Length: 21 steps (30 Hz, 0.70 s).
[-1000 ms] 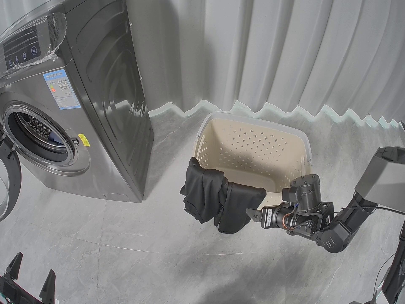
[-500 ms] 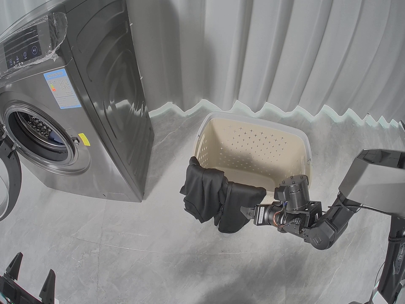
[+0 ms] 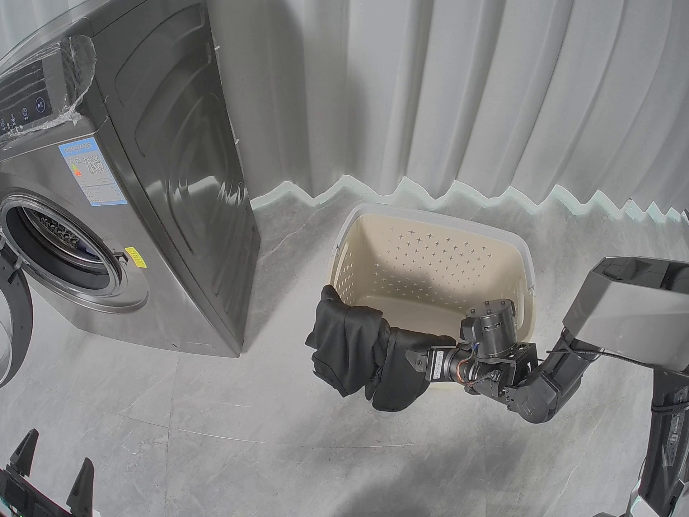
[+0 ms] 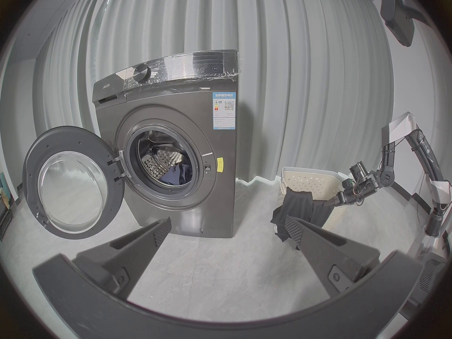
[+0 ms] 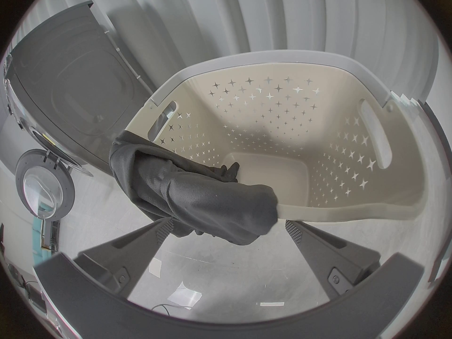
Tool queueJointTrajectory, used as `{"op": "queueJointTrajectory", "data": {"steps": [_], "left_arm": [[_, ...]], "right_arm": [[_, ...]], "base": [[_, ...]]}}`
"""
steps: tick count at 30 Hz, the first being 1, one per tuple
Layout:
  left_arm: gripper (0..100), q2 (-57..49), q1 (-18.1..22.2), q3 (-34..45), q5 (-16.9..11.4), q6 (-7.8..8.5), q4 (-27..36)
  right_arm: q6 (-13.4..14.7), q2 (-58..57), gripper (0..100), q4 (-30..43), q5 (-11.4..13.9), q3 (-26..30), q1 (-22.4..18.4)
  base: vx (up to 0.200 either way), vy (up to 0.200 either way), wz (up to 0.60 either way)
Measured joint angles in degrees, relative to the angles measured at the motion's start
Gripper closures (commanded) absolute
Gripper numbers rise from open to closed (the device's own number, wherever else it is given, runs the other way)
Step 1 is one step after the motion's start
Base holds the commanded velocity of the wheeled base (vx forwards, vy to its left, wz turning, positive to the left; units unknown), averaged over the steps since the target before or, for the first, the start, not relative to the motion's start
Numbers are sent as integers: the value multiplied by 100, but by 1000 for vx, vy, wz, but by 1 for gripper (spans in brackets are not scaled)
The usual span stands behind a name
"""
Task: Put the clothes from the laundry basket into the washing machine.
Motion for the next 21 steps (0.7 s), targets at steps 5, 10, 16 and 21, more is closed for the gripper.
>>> {"op": "queueJointTrajectory", "data": {"steps": [5, 10, 16, 21], "left_arm": [[0, 0, 0, 0, 0, 0, 2], [0, 0, 0, 0, 0, -2, 0], [0, 0, 0, 0, 0, 0, 2], [0, 0, 0, 0, -1, -5, 0]], "right_arm": [[-5, 105, 0, 50, -13, -206, 40], [-7, 256, 0, 63, -26, -433, 90], [-10, 422, 0, 60, -44, -612, 88], [-2, 482, 100, 39, -41, -661, 82]], "base": [[0, 0, 0], [0, 0, 0], [0, 0, 0], [0, 0, 0]]}}
